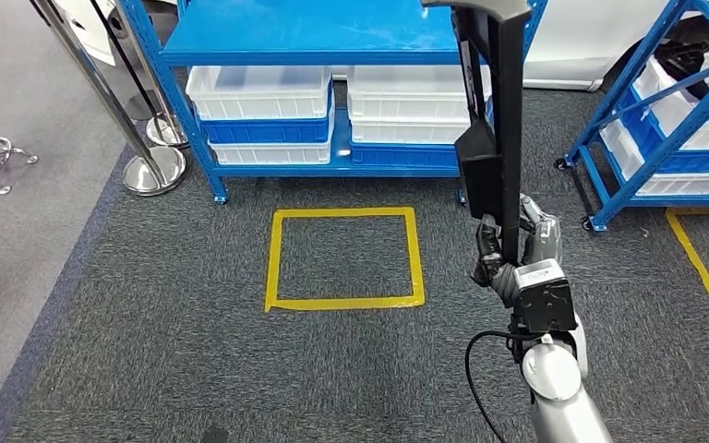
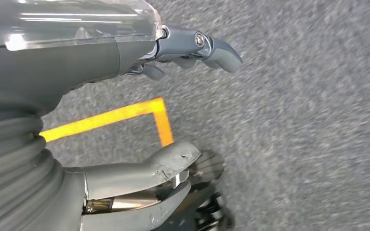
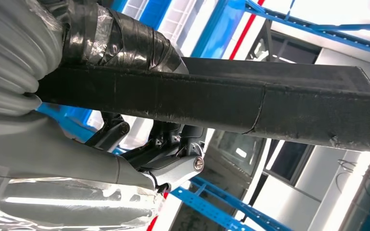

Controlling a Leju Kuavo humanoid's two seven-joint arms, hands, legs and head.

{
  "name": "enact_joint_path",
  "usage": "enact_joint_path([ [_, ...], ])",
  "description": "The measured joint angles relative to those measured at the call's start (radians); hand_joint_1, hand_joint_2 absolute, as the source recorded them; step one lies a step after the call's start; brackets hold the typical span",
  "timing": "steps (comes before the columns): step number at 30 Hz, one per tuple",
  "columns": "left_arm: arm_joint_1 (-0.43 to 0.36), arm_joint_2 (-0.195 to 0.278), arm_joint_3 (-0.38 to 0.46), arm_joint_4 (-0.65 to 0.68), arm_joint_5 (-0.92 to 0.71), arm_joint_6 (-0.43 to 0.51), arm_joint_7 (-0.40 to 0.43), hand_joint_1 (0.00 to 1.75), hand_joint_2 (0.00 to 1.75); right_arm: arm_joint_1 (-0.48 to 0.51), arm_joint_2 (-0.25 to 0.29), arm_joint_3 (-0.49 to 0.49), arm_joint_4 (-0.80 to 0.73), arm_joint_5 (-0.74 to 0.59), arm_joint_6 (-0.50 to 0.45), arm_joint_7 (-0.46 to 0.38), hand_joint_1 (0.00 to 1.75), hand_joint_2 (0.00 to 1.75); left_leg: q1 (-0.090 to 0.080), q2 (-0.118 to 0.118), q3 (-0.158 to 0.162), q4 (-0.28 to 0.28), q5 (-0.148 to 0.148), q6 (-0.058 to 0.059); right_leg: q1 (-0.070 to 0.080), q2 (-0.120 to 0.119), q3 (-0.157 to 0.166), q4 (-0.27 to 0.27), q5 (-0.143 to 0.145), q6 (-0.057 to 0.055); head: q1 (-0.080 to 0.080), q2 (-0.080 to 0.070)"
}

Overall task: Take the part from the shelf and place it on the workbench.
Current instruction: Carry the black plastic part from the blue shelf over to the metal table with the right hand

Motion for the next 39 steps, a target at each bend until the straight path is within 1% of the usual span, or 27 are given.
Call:
enact_joint_path([
  [2,0.000,-0.001,0.000,0.000,0.000,0.000,0.000,0.00,1.75,-0.004,0.000,0.000,0.000,0.000,0.001,0.001,1.75,1.75,0.001,-0.001,-0.032,0.031,0.003,-0.010,0.001,0.000,0.080,-0.109,-0.001,0.002,0.000,0.000],
  [3,0.000,-0.001,0.000,0.000,0.000,0.001,0.000,0.00,1.75,-0.005,0.000,0.000,-0.001,0.000,0.001,0.001,1.75,1.75,0.000,-0.001,-0.043,0.045,0.005,-0.014,0.002,0.001,0.097,-0.139,-0.012,-0.002,0.000,0.000],
  [4,0.000,-0.001,0.000,0.000,0.000,0.001,-0.001,0.00,1.75,-0.006,0.000,0.000,-0.001,0.000,0.002,0.001,1.75,1.75,-0.001,-0.002,-0.050,0.053,0.008,-0.020,0.006,0.002,0.100,-0.148,-0.020,-0.008,-0.001,0.000],
  [6,0.001,-0.001,0.001,0.000,0.000,0.001,-0.001,0.00,1.75,-0.007,0.000,0.000,-0.001,0.000,0.002,0.002,1.75,1.75,0.002,-0.003,-0.055,0.061,0.012,-0.031,0.006,0.001,0.089,-0.147,-0.012,-0.026,-0.001,0.000],
  [7,0.002,-0.001,0.002,0.000,0.000,0.001,-0.001,0.00,1.75,-0.008,0.000,0.000,-0.001,0.000,0.002,0.002,1.75,1.75,0.005,-0.004,-0.061,0.072,-0.003,-0.037,0.007,0.000,0.084,-0.147,-0.004,-0.035,-0.001,0.000],
  [8,0.003,-0.001,0.002,0.000,0.000,0.001,-0.001,0.00,1.75,-0.010,0.000,0.000,-0.001,0.000,0.003,0.002,1.75,1.75,0.008,-0.004,-0.072,0.100,-0.034,-0.043,0.006,-0.001,0.076,-0.148,0.005,-0.043,-0.001,0.000],
  [9,0.003,-0.001,0.003,0.000,0.000,0.001,-0.001,0.00,1.75,-0.011,0.000,0.000,-0.001,0.000,0.003,0.002,1.75,1.75,0.010,-0.005,-0.087,0.145,-0.078,-0.049,0.007,-0.002,0.067,-0.149,0.014,-0.049,-0.002,0.000],
  [11,0.002,-0.001,0.004,0.000,0.000,0.001,-0.001,0.00,1.75,-0.012,0.000,0.000,-0.001,0.000,0.004,0.002,1.75,1.75,0.015,-0.005,-0.117,0.264,-0.161,-0.057,0.010,-0.002,0.045,-0.148,0.031,-0.053,-0.002,0.000],
  [12,0.003,-0.001,0.004,0.000,0.000,0.001,-0.001,0.00,1.75,-0.011,0.000,0.000,-0.001,0.000,0.005,0.002,1.75,1.75,0.016,-0.005,-0.121,0.306,-0.178,-0.058,0.012,-0.002,0.033,-0.148,0.040,-0.053,-0.002,0.000],
  [13,0.003,-0.001,0.004,0.000,-0.001,0.002,-0.001,0.00,1.75,-0.011,0.000,0.000,-0.001,0.000,0.005,0.003,1.75,1.75,0.017,-0.005,-0.109,0.319,-0.175,-0.057,0.014,-0.002,0.021,-0.148,0.049,-0.052,-0.002,0.000],
  [14,0.003,-0.001,0.004,0.000,-0.001,0.002,-0.001,0.00,1.75,-0.011,0.000,0.000,-0.001,0.000,0.005,0.004,1.75,1.75,0.017,-0.005,-0.080,0.297,-0.157,-0.053,0.016,-0.002,0.009,-0.148,0.058,-0.052,-0.002,0.000],
  [15,0.002,-0.001,0.005,0.000,-0.001,0.002,-0.001,0.00,1.75,-0.012,0.000,0.000,-0.001,0.000,0.005,0.004,1.75,1.75,0.015,-0.006,-0.035,0.243,-0.135,-0.046,0.018,-0.002,0.000,-0.148,0.066,-0.051,-0.002,0.000],
  [17,-0.001,-0.001,0.005,0.000,-0.001,0.002,-0.001,0.00,1.75,-0.012,0.000,0.000,-0.001,0.000,0.005,0.004,1.75,1.75,0.009,-0.007,0.065,0.103,-0.122,-0.030,0.018,-0.002,-0.011,-0.149,0.081,-0.046,-0.002,0.000],
  [18,-0.002,-0.001,0.006,0.000,-0.001,0.003,-0.001,0.00,1.75,-0.012,0.000,0.000,-0.001,0.001,0.005,0.004,1.75,1.75,0.003,-0.007,0.096,0.054,-0.123,-0.023,0.016,-0.003,-0.012,-0.151,0.088,-0.041,-0.002,0.000],
  [19,-0.003,-0.001,0.006,-0.001,-0.001,0.004,-0.001,0.00,1.75,-0.013,0.000,0.000,-0.001,0.001,0.005,0.004,1.75,1.75,-0.003,-0.008,0.110,0.025,-0.126,-0.018,0.012,-0.004,-0.013,-0.155,0.096,-0.034,-0.002,0.000],
  [21,-0.002,-0.001,0.007,-0.001,-0.001,0.004,0.000,0.00,1.75,-0.012,0.000,0.000,-0.001,0.001,0.006,0.005,1.75,1.75,-0.010,-0.008,0.111,0.001,-0.104,-0.007,0.006,-0.005,-0.013,-0.167,0.112,-0.021,-0.002,0.000],
  [22,-0.002,-0.001,0.008,-0.001,-0.001,0.004,0.000,0.00,1.75,-0.011,0.000,0.000,-0.001,0.001,0.006,0.005,1.75,1.75,-0.010,-0.006,0.112,-0.015,-0.090,-0.001,0.005,-0.005,-0.016,-0.168,0.107,-0.016,-0.001,0.000],
  [23,-0.001,-0.001,0.008,-0.001,-0.001,0.004,-0.001,0.00,1.75,-0.011,-0.001,0.000,-0.001,0.001,0.007,0.006,1.75,1.75,-0.009,-0.004,0.109,-0.029,-0.074,0.006,0.006,-0.003,-0.023,-0.153,0.085,-0.014,-0.001,0.000],
  [24,-0.001,-0.001,0.008,-0.001,-0.001,0.004,-0.001,0.00,1.75,-0.011,-0.002,-0.001,-0.001,0.001,0.008,0.007,1.75,1.75,-0.007,-0.002,0.104,-0.038,-0.060,0.010,0.007,-0.002,-0.036,-0.118,0.046,-0.013,-0.001,0.000],
  [26,-0.002,-0.001,0.010,-0.001,-0.001,0.004,-0.002,0.00,1.75,-0.010,-0.003,-0.001,0.000,0.002,0.011,0.008,1.75,1.75,-0.008,0.000,0.083,-0.040,-0.044,0.016,0.009,0.000,-0.069,-0.005,-0.039,-0.011,-0.001,0.000],
  [27,-0.001,-0.001,0.011,-0.001,-0.001,0.004,-0.002,0.00,1.75,-0.008,-0.004,0.000,0.001,0.002,0.011,0.009,1.75,1.75,-0.008,0.000,0.072,-0.037,-0.038,0.016,0.008,0.001,-0.079,0.046,-0.057,-0.007,-0.001,0.000],
  [28,0.000,-0.002,0.012,-0.001,-0.002,0.003,-0.003,0.00,1.75,-0.007,-0.004,0.000,0.003,0.003,0.012,0.009,1.75,1.75,-0.008,0.000,0.060,-0.032,-0.033,0.014,0.007,0.001,-0.077,0.071,-0.054,-0.004,-0.001,0.000],
  [29,0.001,-0.002,0.012,-0.001,-0.002,0.003,-0.003,0.00,1.75,-0.007,-0.005,0.000,0.004,0.004,0.012,0.010,1.75,1.75,-0.006,0.000,0.048,-0.026,-0.029,0.012,0.005,0.000,-0.058,0.063,-0.036,0.000,-0.001,0.000],
  [31,0.001,-0.003,0.014,-0.001,-0.002,0.003,-0.004,0.00,1.75,-0.008,-0.006,0.000,0.005,0.004,0.011,0.011,1.75,1.75,-0.002,0.001,0.025,-0.004,-0.026,0.005,-0.001,-0.002,0.023,-0.045,0.002,0.005,-0.001,0.000],
  [33,0.000,-0.003,0.015,-0.001,-0.002,0.004,-0.004,0.00,1.75,-0.010,-0.006,0.000,0.005,0.005,0.011,0.011,1.75,1.75,-0.002,0.000,0.003,0.023,-0.029,-0.004,0.002,-0.002,0.089,-0.142,0.004,0.005,-0.001,0.000],
  [35,0.000,-0.003,0.015,-0.001,-0.002,0.005,-0.004,0.00,1.75,-0.011,-0.006,0.000,0.005,0.005,0.011,0.011,1.75,1.75,-0.004,-0.001,-0.006,0.036,-0.031,-0.009,0.008,0.000,0.102,-0.161,-0.004,0.002,-0.002,0.000],
  [39,0.000,-0.003,0.016,-0.001,-0.002,0.005,-0.004,0.00,1.75,-0.011,-0.006,0.000,0.005,0.005,0.011,0.011,1.75,1.75,-0.004,-0.001,-0.008,0.041,-0.031,-0.011,0.006,0.001,0.095,-0.158,-0.005,-0.001,-0.002,0.000],
])
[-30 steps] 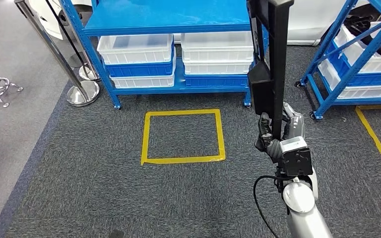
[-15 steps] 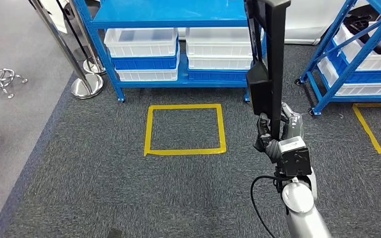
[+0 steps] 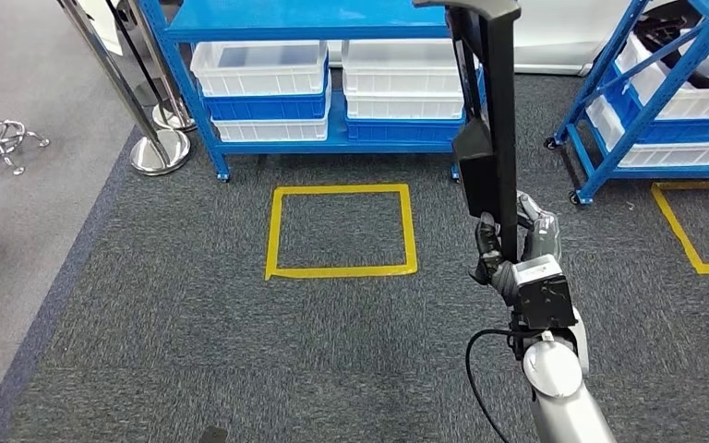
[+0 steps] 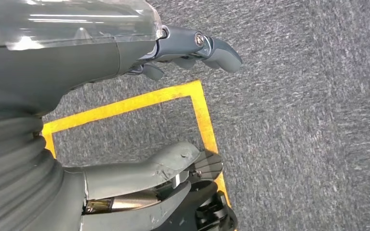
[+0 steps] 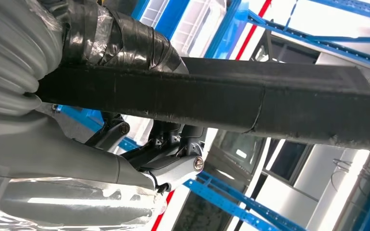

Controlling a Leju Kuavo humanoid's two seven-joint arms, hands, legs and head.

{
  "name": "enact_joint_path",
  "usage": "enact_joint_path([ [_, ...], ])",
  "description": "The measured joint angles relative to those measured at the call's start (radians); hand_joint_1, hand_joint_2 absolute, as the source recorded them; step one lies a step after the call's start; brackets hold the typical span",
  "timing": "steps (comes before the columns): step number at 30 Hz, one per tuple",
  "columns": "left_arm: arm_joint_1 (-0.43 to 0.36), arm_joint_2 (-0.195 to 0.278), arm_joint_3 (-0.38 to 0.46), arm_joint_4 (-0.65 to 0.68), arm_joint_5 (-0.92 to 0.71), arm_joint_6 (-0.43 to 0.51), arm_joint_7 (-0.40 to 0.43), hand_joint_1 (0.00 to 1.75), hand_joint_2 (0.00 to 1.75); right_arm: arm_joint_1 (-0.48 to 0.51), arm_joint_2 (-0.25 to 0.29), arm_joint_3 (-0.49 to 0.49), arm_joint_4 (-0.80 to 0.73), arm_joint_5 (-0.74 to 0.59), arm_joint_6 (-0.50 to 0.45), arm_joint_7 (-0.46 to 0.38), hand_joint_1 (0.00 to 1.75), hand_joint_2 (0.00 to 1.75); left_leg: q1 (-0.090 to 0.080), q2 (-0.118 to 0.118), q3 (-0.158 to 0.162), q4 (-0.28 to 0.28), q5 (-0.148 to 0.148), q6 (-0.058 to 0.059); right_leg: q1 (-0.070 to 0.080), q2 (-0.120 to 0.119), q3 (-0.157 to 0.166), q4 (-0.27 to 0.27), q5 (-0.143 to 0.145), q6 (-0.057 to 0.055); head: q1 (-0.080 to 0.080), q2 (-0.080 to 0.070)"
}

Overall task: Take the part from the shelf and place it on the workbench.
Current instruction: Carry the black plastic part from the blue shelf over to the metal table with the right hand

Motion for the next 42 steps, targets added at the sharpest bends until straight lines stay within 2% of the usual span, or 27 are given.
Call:
enact_joint_path([
  [2,0.001,0.000,0.000,0.000,-0.001,0.000,0.000,0.00,1.75,0.001,0.000,0.000,0.000,0.001,0.000,0.000,1.75,1.75,0.000,0.000,-0.003,0.005,0.003,-0.006,-0.001,0.001,-0.006,0.000,-0.002,-0.008,0.001,0.000],
  [3,0.001,0.000,0.001,0.000,-0.002,0.000,0.000,0.00,1.75,0.000,0.000,0.000,0.000,0.001,0.000,0.000,1.75,1.75,0.003,-0.001,-0.016,0.033,-0.017,-0.014,-0.001,0.001,-0.009,-0.002,0.001,-0.019,0.001,0.000],
  [6,0.003,0.001,0.002,0.000,-0.002,0.000,0.000,0.00,1.75,-0.001,0.000,0.000,0.000,0.013,-0.002,0.001,1.75,1.75,0.018,-0.002,-0.094,0.231,-0.129,-0.043,0.001,-0.001,-0.024,-0.006,0.021,-0.047,0.000,0.000],
  [7,0.004,0.001,0.003,0.000,-0.003,0.001,0.000,0.00,1.75,0.000,0.000,0.000,0.000,0.017,-0.003,0.002,1.75,1.75,0.020,-0.002,-0.105,0.268,-0.139,-0.046,0.003,0.000,-0.027,-0.006,0.024,-0.047,0.000,0.000],
  [8,0.005,0.001,0.003,0.000,-0.003,0.001,0.000,0.00,1.75,0.000,0.000,0.000,0.000,0.020,-0.004,0.003,1.75,1.75,0.021,-0.002,-0.096,0.261,-0.125,-0.045,0.004,0.000,-0.028,-0.006,0.025,-0.047,0.000,0.000],
  [9,0.005,0.001,0.004,0.000,-0.004,0.001,0.000,0.00,1.75,0.000,0.000,0.000,0.000,0.022,-0.005,0.005,1.75,1.75,0.022,-0.003,-0.069,0.218,-0.097,-0.042,0.005,0.000,-0.029,-0.005,0.026,-0.046,0.000,0.000],
  [10,0.005,0.001,0.004,0.000,-0.004,0.001,0.000,0.00,1.75,0.000,0.000,0.000,0.000,0.024,-0.006,0.006,1.75,1.75,0.021,-0.003,-0.031,0.152,-0.067,-0.037,0.005,0.000,-0.029,-0.006,0.027,-0.045,0.000,0.000],
  [12,0.004,0.001,0.005,0.000,-0.006,0.002,0.000,0.00,1.75,-0.001,0.000,0.000,0.000,0.029,-0.010,0.009,1.75,1.75,0.014,-0.006,0.037,0.035,-0.037,-0.025,0.004,0.001,-0.030,-0.008,0.030,-0.039,0.000,0.000],
  [13,0.004,0.001,0.006,0.000,-0.007,0.003,0.000,0.00,1.75,-0.001,0.000,0.000,0.001,0.033,-0.011,0.010,1.75,1.75,0.009,-0.007,0.053,0.004,-0.036,-0.020,0.003,0.001,-0.031,-0.011,0.033,-0.034,0.000,0.000],
  [15,0.004,0.001,0.007,0.000,-0.009,0.004,0.000,0.00,1.75,-0.001,0.000,0.000,0.004,0.039,-0.013,0.012,1.75,1.75,0.003,-0.007,0.058,-0.017,-0.034,-0.012,0.000,0.001,-0.031,-0.019,0.039,-0.022,0.000,0.000],
  [17,0.004,0.001,0.008,0.000,-0.010,0.004,0.001,0.00,1.75,-0.002,-0.003,-0.001,0.006,0.046,-0.015,0.014,1.75,1.75,0.005,-0.004,0.065,-0.041,-0.022,0.000,-0.001,0.001,-0.037,-0.008,0.027,-0.015,0.000,0.000],
  [19,0.003,0.001,0.008,0.000,-0.013,0.004,0.001,0.00,1.75,-0.004,-0.007,-0.002,0.010,0.061,-0.019,0.018,1.75,1.75,0.007,-0.002,0.069,-0.057,-0.012,0.010,0.002,0.001,-0.074,0.070,-0.022,-0.013,0.001,0.000],
  [21,0.001,0.000,0.008,0.000,-0.015,0.004,0.001,0.00,1.75,-0.004,-0.010,-0.002,0.016,0.075,-0.024,0.024,1.75,1.75,0.006,-0.002,0.065,-0.053,-0.013,0.015,0.003,0.002,-0.134,0.189,-0.074,-0.010,0.001,0.000],
  [22,0.001,0.000,0.008,0.000,-0.016,0.004,0.001,0.00,1.75,-0.003,-0.011,-0.003,0.020,0.079,-0.026,0.028,1.75,1.75,0.005,-0.001,0.063,-0.048,-0.015,0.016,0.002,0.002,-0.152,0.225,-0.078,-0.007,0.001,0.000],
  [23,0.002,0.000,0.008,0.000,-0.017,0.003,0.002,0.00,1.75,-0.003,-0.013,-0.004,0.025,0.081,-0.027,0.031,1.75,1.75,0.006,-0.001,0.060,-0.042,-0.017,0.015,0.000,0.001,-0.155,0.227,-0.064,-0.004,0.001,0.000],
  [24,0.003,-0.001,0.008,0.000,-0.017,0.003,0.003,0.00,1.75,-0.004,-0.014,-0.006,0.029,0.082,-0.028,0.033,1.75,1.75,0.008,0.000,0.057,-0.033,-0.022,0.013,-0.003,-0.002,-0.140,0.194,-0.034,0.000,0.001,0.000],
  [26,0.003,-0.002,0.008,0.000,-0.019,0.003,0.004,0.00,1.75,-0.009,-0.019,-0.012,0.035,0.082,-0.030,0.035,1.75,1.75,0.008,0.004,0.047,-0.005,-0.037,0.004,-0.004,-0.032,-0.092,0.086,0.021,0.005,0.002,0.000],
  [28,0.005,-0.002,0.009,0.000,-0.019,0.003,0.006,0.00,1.75,-0.016,-0.022,-0.018,0.039,0.077,-0.031,0.038,1.75,1.75,0.004,0.012,0.035,0.021,-0.051,-0.006,0.002,-0.055,-0.075,0.034,0.032,-0.005,0.001,0.000],
  [30,0.009,-0.002,0.009,0.000,-0.019,0.003,0.007,0.00,1.75,-0.019,-0.025,-0.026,0.041,0.071,-0.033,0.041,1.75,1.75,0.001,0.028,0.031,0.029,-0.056,-0.010,0.005,-0.042,-0.083,0.036,0.031,-0.020,0.001,0.000],
  [32,0.009,-0.002,0.009,0.000,-0.019,0.003,0.007,0.00,1.75,-0.021,-0.028,-0.034,0.043,0.066,-0.034,0.042,1.75,1.75,0.004,0.031,0.027,0.044,-0.073,-0.018,0.003,-0.022,-0.086,0.034,0.036,-0.028,0.001,0.000],
  [34,0.007,-0.002,0.009,0.000,-0.019,0.004,0.007,0.00,1.75,-0.024,-0.032,-0.040,0.044,0.064,-0.035,0.042,1.75,1.75,0.010,0.015,-0.004,0.121,-0.122,-0.028,0.000,-0.004,-0.086,0.033,0.039,-0.034,0.001,0.000],
  [36,0.007,-0.002,0.009,0.000,-0.020,0.004,0.007,0.00,1.75,-0.027,-0.035,-0.045,0.044,0.064,-0.035,0.042,1.75,1.75,0.014,0.005,-0.059,0.244,-0.178,-0.033,0.001,0.015,-0.087,0.033,0.041,-0.037,0.001,0.000],
  [37,0.008,-0.003,0.009,0.000,-0.020,0.004,0.007,0.00,1.75,-0.027,-0.036,-0.046,0.044,0.063,-0.035,0.042,1.75,1.75,0.015,0.003,-0.079,0.285,-0.187,-0.033,0.002,0.026,-0.087,0.033,0.041,-0.037,0.001,0.000],
  [38,0.008,-0.003,0.009,0.000,-0.020,0.004,0.007,0.00,1.75,-0.028,-0.037,-0.048,0.044,0.063,-0.035,0.042,1.75,1.75,0.016,0.001,-0.085,0.294,-0.177,-0.030,0.002,0.037,-0.086,0.033,0.041,-0.037,0.001,0.000],
  [39,0.008,-0.003,0.009,0.000,-0.020,0.004,0.007,0.00,1.75,-0.028,-0.039,-0.049,0.043,0.063,-0.034,0.042,1.75,1.75,0.015,-0.004,-0.072,0.264,-0.148,-0.025,0.003,0.049,-0.085,0.033,0.041,-0.037,0.001,0.000],
  [40,0.008,-0.003,0.009,0.000,-0.020,0.004,0.007,0.00,1.75,-0.028,-0.040,-0.051,0.042,0.063,-0.034,0.042,1.75,1.75,0.015,-0.015,-0.046,0.206,-0.111,-0.018,0.002,0.060,-0.084,0.033,0.042,-0.037,0.001,0.000],
  [42,0.007,-0.003,0.010,0.000,-0.019,0.005,0.007,0.00,1.75,-0.029,-0.042,-0.054,0.039,0.060,-0.031,0.042,1.75,1.75,0.013,-0.064,0.011,0.084,-0.059,-0.005,-0.002,0.081,-0.084,0.030,0.045,-0.032,0.001,0.000],
])
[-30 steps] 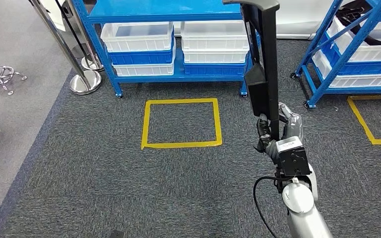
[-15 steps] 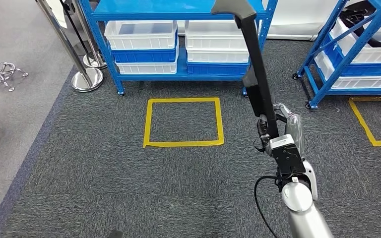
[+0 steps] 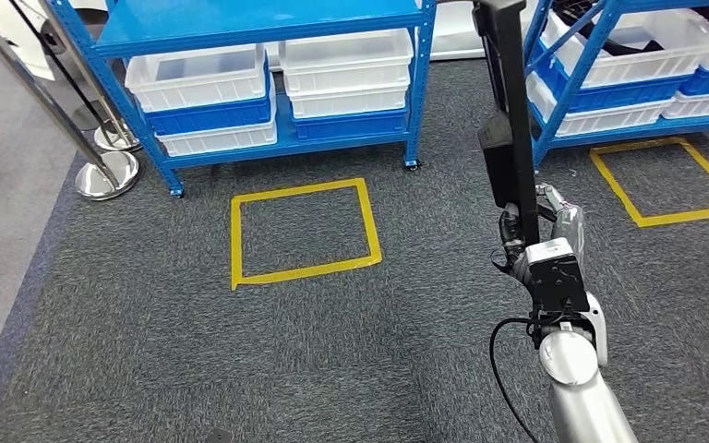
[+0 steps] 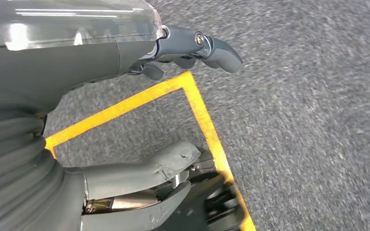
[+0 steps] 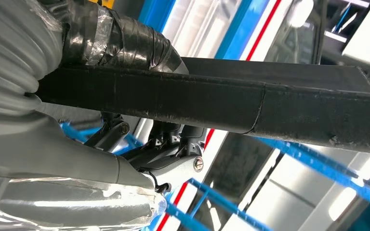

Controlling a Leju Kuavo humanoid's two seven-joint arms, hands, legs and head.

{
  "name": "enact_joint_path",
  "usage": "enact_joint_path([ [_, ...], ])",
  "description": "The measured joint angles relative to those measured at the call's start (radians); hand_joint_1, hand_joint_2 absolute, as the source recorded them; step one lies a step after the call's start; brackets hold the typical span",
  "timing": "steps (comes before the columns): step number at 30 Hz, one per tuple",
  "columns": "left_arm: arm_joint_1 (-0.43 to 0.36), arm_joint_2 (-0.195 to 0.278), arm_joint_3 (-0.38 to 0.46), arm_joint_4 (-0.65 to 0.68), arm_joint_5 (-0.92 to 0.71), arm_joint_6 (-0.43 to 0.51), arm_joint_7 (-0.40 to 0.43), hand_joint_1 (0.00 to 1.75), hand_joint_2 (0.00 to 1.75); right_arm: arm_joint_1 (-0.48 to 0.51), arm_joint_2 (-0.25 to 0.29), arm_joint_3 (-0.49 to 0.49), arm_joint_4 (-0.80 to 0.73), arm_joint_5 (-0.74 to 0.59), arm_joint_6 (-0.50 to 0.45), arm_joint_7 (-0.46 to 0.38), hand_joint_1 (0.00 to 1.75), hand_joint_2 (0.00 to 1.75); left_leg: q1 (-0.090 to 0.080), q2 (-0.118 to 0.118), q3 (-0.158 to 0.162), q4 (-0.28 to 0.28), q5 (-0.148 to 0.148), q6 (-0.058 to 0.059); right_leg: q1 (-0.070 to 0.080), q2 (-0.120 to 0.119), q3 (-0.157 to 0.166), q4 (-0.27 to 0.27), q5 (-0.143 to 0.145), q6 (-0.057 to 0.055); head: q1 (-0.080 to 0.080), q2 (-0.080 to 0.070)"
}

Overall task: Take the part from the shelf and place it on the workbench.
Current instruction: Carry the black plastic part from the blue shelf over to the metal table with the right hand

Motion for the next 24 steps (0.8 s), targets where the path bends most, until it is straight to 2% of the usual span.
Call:
enact_joint_path([
  [2,0.001,0.000,0.003,0.000,0.000,0.002,0.000,0.00,1.75,0.001,0.000,-0.001,-0.003,-0.006,0.004,0.000,1.75,1.75,-0.005,-0.029,0.025,-0.053,0.008,0.006,-0.009,0.020,-0.004,-0.007,0.008,0.012,0.000,0.000],
  [4,0.000,0.000,0.004,0.000,0.001,0.003,0.000,0.00,1.75,0.006,-0.003,-0.004,-0.008,-0.011,0.005,0.001,1.75,1.75,-0.006,-0.010,0.036,-0.080,0.016,0.010,-0.014,0.039,-0.006,-0.020,0.018,0.030,0.000,0.000],
  [5,-0.001,-0.001,0.005,0.000,0.001,0.004,0.000,0.00,1.75,0.008,-0.004,-0.006,-0.011,-0.012,0.006,0.000,1.75,1.75,-0.005,0.003,0.043,-0.099,0.023,0.013,-0.012,0.028,-0.008,-0.021,0.017,0.035,0.000,0.000],
  [6,-0.001,-0.002,0.005,0.000,0.001,0.005,0.000,0.00,1.75,0.009,-0.006,-0.007,-0.015,-0.013,0.006,0.000,1.75,1.75,-0.004,0.017,0.050,-0.118,0.031,0.016,-0.008,0.005,-0.016,-0.007,0.004,0.037,0.001,0.000],
  [8,-0.001,-0.002,0.006,0.000,0.000,0.006,0.000,0.00,1.75,0.009,-0.007,-0.008,-0.018,-0.015,0.007,-0.001,1.75,1.75,-0.006,0.044,0.056,-0.135,0.041,0.021,0.000,-0.050,-0.051,0.074,-0.051,0.035,0.002,0.000],
  [9,0.000,-0.003,0.006,0.000,0.000,0.006,0.000,0.00,1.75,0.010,-0.008,-0.008,-0.018,-0.017,0.008,-0.001,1.75,1.75,-0.007,0.057,0.054,-0.134,0.041,0.023,0.002,-0.063,-0.076,0.131,-0.080,0.035,0.002,0.000],
  [10,0.001,-0.003,0.006,0.000,0.000,0.006,0.000,0.00,1.75,0.014,-0.008,-0.008,-0.018,-0.020,0.009,-0.001,1.75,1.75,-0.008,0.071,0.052,-0.131,0.039,0.023,0.003,-0.067,-0.094,0.175,-0.097,0.036,0.003,0.000],
  [11,0.001,-0.003,0.007,0.000,0.000,0.006,0.000,0.00,1.75,0.017,-0.008,-0.008,-0.018,-0.022,0.009,-0.002,1.75,1.75,-0.009,0.085,0.049,-0.126,0.037,0.024,0.003,-0.070,-0.099,0.192,-0.096,0.038,0.002,0.000],
  [12,0.001,-0.004,0.007,0.000,0.000,0.006,0.000,0.00,1.75,0.020,-0.008,-0.009,-0.018,-0.024,0.009,-0.002,1.75,1.75,-0.009,0.099,0.046,-0.120,0.034,0.024,0.003,-0.075,-0.088,0.178,-0.080,0.040,0.003,0.000],
  [13,0.001,-0.005,0.007,0.000,0.000,0.006,0.000,0.00,1.75,0.021,-0.008,-0.009,-0.019,-0.025,0.010,-0.002,1.75,1.75,-0.008,0.111,0.043,-0.113,0.030,0.022,0.003,-0.086,-0.060,0.130,-0.053,0.041,0.003,0.000],
  [14,0.001,-0.005,0.007,0.000,0.000,0.006,0.000,0.00,1.75,0.021,-0.008,-0.009,-0.020,-0.026,0.010,-0.002,1.75,1.75,-0.008,0.123,0.040,-0.104,0.024,0.019,0.004,-0.109,-0.027,0.070,-0.030,0.041,0.003,0.000],
  [16,0.000,-0.007,0.007,0.000,0.000,0.006,0.000,0.00,1.75,0.021,-0.008,-0.010,-0.024,-0.028,0.010,-0.002,1.75,1.75,-0.013,0.141,0.035,-0.086,0.014,0.010,0.010,-0.142,0.017,-0.013,-0.005,0.031,0.002,0.000],
  [17,-0.001,-0.007,0.008,0.000,0.000,0.006,0.000,0.00,1.75,0.022,-0.008,-0.010,-0.026,-0.028,0.011,-0.003,1.75,1.75,-0.015,0.149,0.034,-0.081,0.010,0.006,0.013,-0.146,0.021,-0.025,-0.006,0.024,0.002,0.000],
  [19,-0.002,-0.007,0.008,0.000,0.000,0.007,0.000,0.00,1.75,0.022,-0.008,-0.013,-0.029,-0.028,0.011,-0.004,1.75,1.75,-0.016,0.167,0.036,-0.078,0.007,-0.002,0.014,-0.123,0.018,-0.024,0.000,0.012,0.002,0.000],
  [20,-0.003,-0.007,0.008,0.000,0.000,0.008,0.000,0.00,1.75,0.023,-0.008,-0.015,-0.030,-0.028,0.011,-0.004,1.75,1.75,-0.014,0.163,0.035,-0.073,0.001,-0.007,0.012,-0.113,0.017,-0.026,0.003,0.007,0.002,0.000],
  [22,-0.004,-0.007,0.009,0.000,0.000,0.008,0.000,0.00,1.75,0.023,-0.008,-0.017,-0.033,-0.029,0.011,-0.006,1.75,1.75,-0.007,0.121,0.016,-0.019,-0.043,-0.020,0.007,-0.094,0.015,-0.030,0.010,-0.004,0.002,0.000],
  [23,-0.003,-0.007,0.009,0.000,0.000,0.008,0.000,0.00,1.75,0.023,-0.008,-0.017,-0.034,-0.029,0.011,-0.006,1.75,1.75,-0.003,0.093,-0.005,0.035,-0.077,-0.026,0.005,-0.084,0.013,-0.030,0.012,-0.007,0.002,0.000],
  [24,-0.001,-0.007,0.010,0.000,0.000,0.008,0.000,0.00,1.75,0.023,-0.008,-0.018,-0.035,-0.029,0.011,-0.007,1.75,1.75,0.000,0.076,-0.031,0.100,-0.111,-0.030,0.005,-0.072,0.011,-0.030,0.014,-0.009,0.002,0.000],
])
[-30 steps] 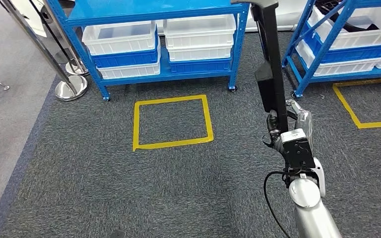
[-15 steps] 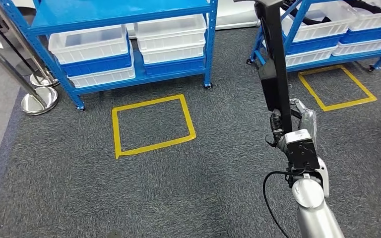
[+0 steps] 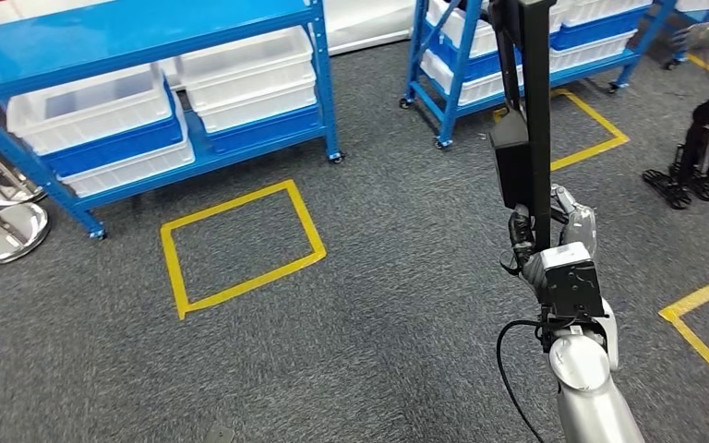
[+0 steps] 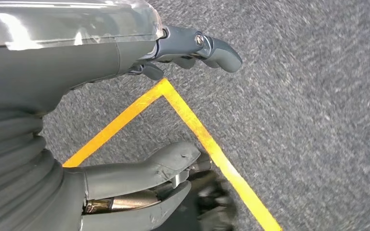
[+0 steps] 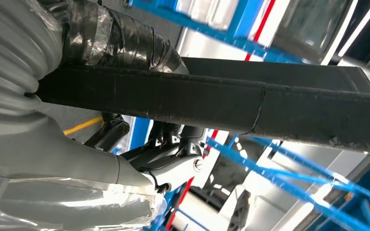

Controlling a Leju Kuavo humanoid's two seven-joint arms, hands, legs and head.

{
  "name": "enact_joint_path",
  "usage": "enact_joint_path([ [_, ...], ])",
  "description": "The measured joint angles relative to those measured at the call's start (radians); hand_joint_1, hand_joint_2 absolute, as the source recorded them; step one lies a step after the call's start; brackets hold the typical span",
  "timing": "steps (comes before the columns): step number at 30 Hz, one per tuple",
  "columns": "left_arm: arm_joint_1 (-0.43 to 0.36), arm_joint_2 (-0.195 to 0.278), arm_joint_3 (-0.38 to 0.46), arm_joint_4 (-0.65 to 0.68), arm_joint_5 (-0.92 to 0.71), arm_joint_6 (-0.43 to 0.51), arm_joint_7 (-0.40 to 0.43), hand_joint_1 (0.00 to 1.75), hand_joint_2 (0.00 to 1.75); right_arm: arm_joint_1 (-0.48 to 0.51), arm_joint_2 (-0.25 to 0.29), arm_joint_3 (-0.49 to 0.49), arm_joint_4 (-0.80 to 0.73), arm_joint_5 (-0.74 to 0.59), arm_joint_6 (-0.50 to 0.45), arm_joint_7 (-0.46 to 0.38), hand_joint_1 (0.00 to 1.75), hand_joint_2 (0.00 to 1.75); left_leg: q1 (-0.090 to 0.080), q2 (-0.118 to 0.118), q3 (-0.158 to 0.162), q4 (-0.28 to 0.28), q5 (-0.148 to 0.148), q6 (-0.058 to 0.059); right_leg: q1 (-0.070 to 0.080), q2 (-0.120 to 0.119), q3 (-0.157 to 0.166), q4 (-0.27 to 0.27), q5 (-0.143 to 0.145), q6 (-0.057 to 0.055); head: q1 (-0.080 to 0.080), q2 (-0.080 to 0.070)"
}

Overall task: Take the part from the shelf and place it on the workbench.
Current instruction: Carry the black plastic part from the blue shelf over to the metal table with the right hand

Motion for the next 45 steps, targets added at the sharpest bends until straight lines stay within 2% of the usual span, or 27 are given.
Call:
enact_joint_path([
  [1,0.002,0.000,0.001,0.000,0.000,0.000,0.000,0.00,1.75,0.001,0.000,0.000,0.000,0.000,0.000,0.000,1.75,1.75,0.002,-0.007,-0.023,0.055,-0.022,-0.003,0.000,0.013,-0.002,0.000,0.002,-0.001,0.000,0.000],
  [2,0.004,0.000,0.001,0.000,0.000,0.000,0.000,0.00,1.75,0.002,0.000,0.000,0.000,-0.001,0.000,0.000,1.75,1.75,0.003,-0.009,-0.034,0.085,-0.025,-0.003,0.001,0.027,-0.004,0.001,0.003,-0.001,0.000,0.000],
  [3,0.004,0.000,0.001,0.000,0.000,0.000,0.000,0.00,1.75,0.004,0.000,0.000,0.000,-0.001,0.000,0.000,1.75,1.75,0.004,-0.012,-0.028,0.077,-0.010,-0.001,0.001,0.041,-0.004,0.001,0.005,0.001,0.000,0.000],
  [4,0.004,0.000,0.001,0.000,0.000,0.000,0.000,0.00,1.75,0.004,0.000,0.000,0.000,-0.001,0.000,-0.001,1.75,1.75,0.003,-0.018,-0.006,0.033,0.022,0.004,0.001,0.055,-0.005,0.001,0.006,0.003,0.000,0.000],
  [6,0.004,0.001,0.002,0.000,0.000,0.000,0.000,0.00,1.75,0.004,0.000,0.000,-0.001,-0.003,0.000,-0.002,1.75,1.75,0.003,-0.066,0.057,-0.098,0.083,0.018,-0.001,0.081,-0.006,0.001,0.010,0.008,0.000,0.000],
  [8,0.005,0.003,0.004,0.000,0.000,0.001,0.000,0.00,1.75,0.005,0.000,0.000,-0.002,-0.004,0.000,-0.004,1.75,1.75,0.001,-0.109,0.092,-0.172,0.104,0.027,-0.008,0.104,-0.013,-0.001,0.017,0.019,0.000,0.000],
  [10,0.004,0.002,0.004,0.000,0.000,0.001,0.000,0.00,1.75,0.008,0.000,-0.001,-0.003,-0.006,0.000,-0.005,1.75,1.75,-0.002,-0.099,0.098,-0.189,0.106,0.032,-0.013,0.130,-0.021,-0.009,0.029,0.036,0.000,0.000],
  [11,0.002,0.002,0.005,0.000,0.000,0.001,0.000,0.00,1.75,0.011,0.000,-0.001,-0.004,-0.007,0.000,-0.005,1.75,1.75,-0.001,-0.084,0.102,-0.202,0.112,0.036,-0.014,0.127,-0.024,-0.012,0.032,0.043,0.000,0.000],
  [12,0.001,0.001,0.005,0.000,0.000,0.001,0.000,0.00,1.75,0.013,0.000,-0.003,-0.005,-0.009,0.000,-0.006,1.75,1.75,0.001,-0.070,0.106,-0.217,0.119,0.042,-0.011,0.106,-0.029,-0.007,0.025,0.048,0.001,0.000],
  [13,0.001,0.001,0.005,0.000,0.000,0.002,0.000,0.00,1.75,0.013,0.000,-0.004,-0.007,-0.012,0.000,-0.007,1.75,1.75,0.002,-0.054,0.109,-0.231,0.127,0.049,-0.007,0.076,-0.041,0.015,0.007,0.050,0.002,0.000],
  [15,0.002,0.001,0.006,0.000,0.001,0.003,0.000,0.00,1.75,0.013,0.000,-0.005,-0.008,-0.021,0.000,-0.012,1.75,1.75,0.000,-0.024,0.108,-0.239,0.134,0.057,-0.003,0.016,-0.086,0.114,-0.057,0.053,0.004,0.000],
  [17,0.005,0.001,0.007,0.000,0.002,0.004,0.001,0.00,1.75,0.021,0.000,-0.007,-0.009,-0.032,0.000,-0.016,1.75,1.75,-0.002,0.006,0.102,-0.235,0.133,0.059,-0.003,0.002,-0.122,0.208,-0.095,0.058,0.004,0.000],
  [18,0.006,0.001,0.008,0.000,0.003,0.005,0.001,0.00,1.75,0.026,0.000,-0.009,-0.011,-0.035,0.000,-0.018,1.75,1.75,-0.002,0.021,0.099,-0.231,0.131,0.058,-0.004,-0.002,-0.120,0.214,-0.088,0.061,0.004,0.000],
  [20,0.006,0.000,0.009,0.000,0.003,0.004,0.001,0.00,1.75,0.033,0.000,-0.013,-0.019,-0.038,0.000,-0.020,1.75,1.75,-0.001,0.049,0.094,-0.217,0.123,0.053,-0.004,-0.025,-0.061,0.125,-0.038,0.064,0.004,0.000],
  [22,0.006,0.001,0.011,0.000,0.003,0.004,0.001,0.00,1.75,0.035,0.000,-0.015,-0.029,-0.038,0.000,-0.022,1.75,1.75,-0.006,0.072,0.089,-0.200,0.112,0.043,0.003,-0.067,-0.001,0.023,-0.006,0.054,0.003,0.000],
  [23,0.005,0.001,0.011,0.000,0.003,0.004,0.001,0.00,1.75,0.037,0.000,-0.016,-0.034,-0.038,-0.001,-0.023,1.75,1.75,-0.008,0.081,0.088,-0.193,0.108,0.038,0.007,-0.078,0.010,0.001,-0.003,0.047,0.003,0.000],
  [26,0.001,0.001,0.012,0.000,0.003,0.005,0.002,0.00,1.75,0.050,0.001,-0.024,-0.046,-0.039,-0.002,-0.024,1.75,1.75,-0.010,0.104,0.090,-0.186,0.100,0.024,0.007,-0.053,0.005,-0.006,0.001,0.027,0.003,0.000],
  [28,0.000,0.001,0.012,0.000,0.002,0.005,0.003,0.00,1.75,0.056,0.001,-0.029,-0.054,-0.040,-0.004,-0.025,1.75,1.75,-0.004,0.070,0.079,-0.153,0.069,0.013,0.002,-0.032,0.003,-0.011,0.009,0.015,0.002,0.000],
  [30,0.003,0.001,0.012,0.000,0.001,0.006,0.004,0.00,1.75,0.059,0.002,-0.030,-0.059,-0.041,-0.005,-0.026,1.75,1.75,0.003,0.015,0.038,-0.049,0.003,0.003,-0.001,-0.010,-0.001,-0.014,0.015,0.006,0.002,0.000],
  [32,0.007,0.001,0.013,0.000,0.001,0.007,0.006,0.00,1.75,0.062,0.003,-0.030,-0.060,-0.042,-0.005,-0.026,1.75,1.75,0.007,-0.006,-0.007,0.059,-0.041,-0.001,0.000,0.018,-0.007,-0.012,0.019,0.004,0.002,0.000],
  [33,0.009,0.001,0.013,0.000,0.000,0.007,0.008,0.00,1.75,0.064,0.004,-0.030,-0.060,-0.042,-0.005,-0.026,1.75,1.75,0.007,-0.009,-0.012,0.075,-0.036,0.000,0.000,0.034,-0.009,-0.011,0.021,0.004,0.002,0.000],
  [35,0.009,0.001,0.013,0.000,0.000,0.008,0.009,0.00,1.75,0.066,0.006,-0.031,-0.060,-0.042,-0.005,-0.026,1.75,1.75,0.007,-0.023,0.029,-0.003,0.022,0.007,0.000,0.063,-0.012,-0.008,0.024,0.008,0.002,0.000],
  [37,0.009,0.003,0.013,0.000,0.000,0.010,0.010,0.00,1.75,0.065,0.006,-0.031,-0.061,-0.043,-0.005,-0.026,1.75,1.75,0.008,-0.077,0.087,-0.125,0.073,0.019,-0.001,0.090,-0.015,-0.007,0.028,0.014,0.003,0.000],
  [39,0.010,0.004,0.014,0.000,0.000,0.011,0.012,0.00,1.75,0.065,0.007,-0.032,-0.064,-0.045,-0.006,-0.026,1.75,1.75,0.007,-0.118,0.113,-0.183,0.083,0.027,-0.007,0.116,-0.024,-0.008,0.037,0.029,0.002,0.000],
  [41,0.009,0.004,0.014,0.000,0.000,0.013,0.012,0.00,1.75,0.070,0.008,-0.036,-0.067,-0.046,-0.006,-0.026,1.75,1.75,0.006,-0.101,0.117,-0.198,0.089,0.033,-0.012,0.138,-0.032,-0.016,0.049,0.047,0.002,0.000],
  [43,0.008,0.003,0.014,0.000,0.000,0.013,0.012,0.00,1.75,0.073,0.008,-0.042,-0.069,-0.047,-0.006,-0.026,1.75,1.75,0.010,-0.072,0.120,-0.217,0.104,0.044,-0.008,0.096,-0.044,-0.003,0.036,0.057,0.004,0.000],
  [45,0.009,0.002,0.014,0.000,0.000,0.013,0.012,0.00,1.75,0.070,0.009,-0.047,-0.069,-0.047,-0.006,-0.026,1.75,1.75,0.009,-0.038,0.119,-0.227,0.113,0.053,-0.003,0.026,-0.080,0.080,-0.023,0.062,0.007,0.000],
])
